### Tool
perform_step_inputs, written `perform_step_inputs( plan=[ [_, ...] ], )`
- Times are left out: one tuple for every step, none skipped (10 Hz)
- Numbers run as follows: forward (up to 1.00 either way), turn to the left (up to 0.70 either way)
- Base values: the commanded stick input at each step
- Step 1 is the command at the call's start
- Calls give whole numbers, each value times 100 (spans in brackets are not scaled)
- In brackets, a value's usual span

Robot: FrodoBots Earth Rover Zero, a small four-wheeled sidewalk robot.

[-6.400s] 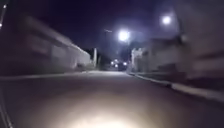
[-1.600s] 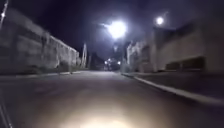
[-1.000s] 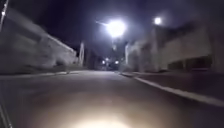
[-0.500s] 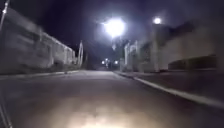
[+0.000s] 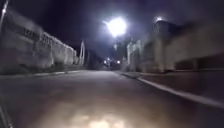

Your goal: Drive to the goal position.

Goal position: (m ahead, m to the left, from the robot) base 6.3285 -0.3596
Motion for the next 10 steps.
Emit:
perform_step_inputs(
  plan=[
    [70,2],
    [70,2],
    [70,2],
    [70,2],
    [70,2],
    [70,2],
    [70,2],
    [70,2],
    [70,2],
    [70,2]
  ],
)
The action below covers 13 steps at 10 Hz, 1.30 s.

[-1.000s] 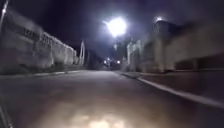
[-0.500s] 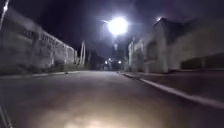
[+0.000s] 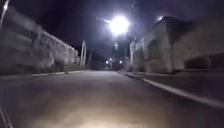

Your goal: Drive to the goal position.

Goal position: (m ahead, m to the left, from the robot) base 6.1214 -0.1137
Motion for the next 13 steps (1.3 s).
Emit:
perform_step_inputs(
  plan=[
    [70,2],
    [70,2],
    [70,2],
    [70,2],
    [70,2],
    [70,2],
    [70,2],
    [70,2],
    [70,2],
    [70,2],
    [70,2],
    [70,2],
    [70,2]
  ],
)
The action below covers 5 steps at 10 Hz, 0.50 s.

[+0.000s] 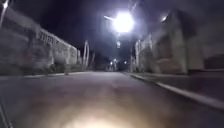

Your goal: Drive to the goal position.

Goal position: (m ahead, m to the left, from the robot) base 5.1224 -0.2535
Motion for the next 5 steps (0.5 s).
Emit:
perform_step_inputs(
  plan=[
    [70,2],
    [70,2],
    [70,2],
    [70,-10],
    [70,-33]
  ],
)
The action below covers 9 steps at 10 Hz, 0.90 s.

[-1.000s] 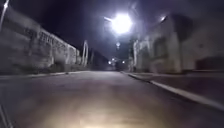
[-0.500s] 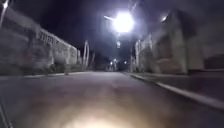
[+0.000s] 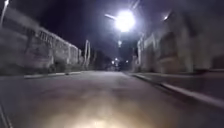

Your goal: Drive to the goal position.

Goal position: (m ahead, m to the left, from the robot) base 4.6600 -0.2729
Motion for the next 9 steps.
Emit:
perform_step_inputs(
  plan=[
    [70,-33],
    [70,-33],
    [70,-33],
    [70,-24],
    [70,-14],
    [70,-2],
    [70,2],
    [70,2],
    [70,2]
  ],
)
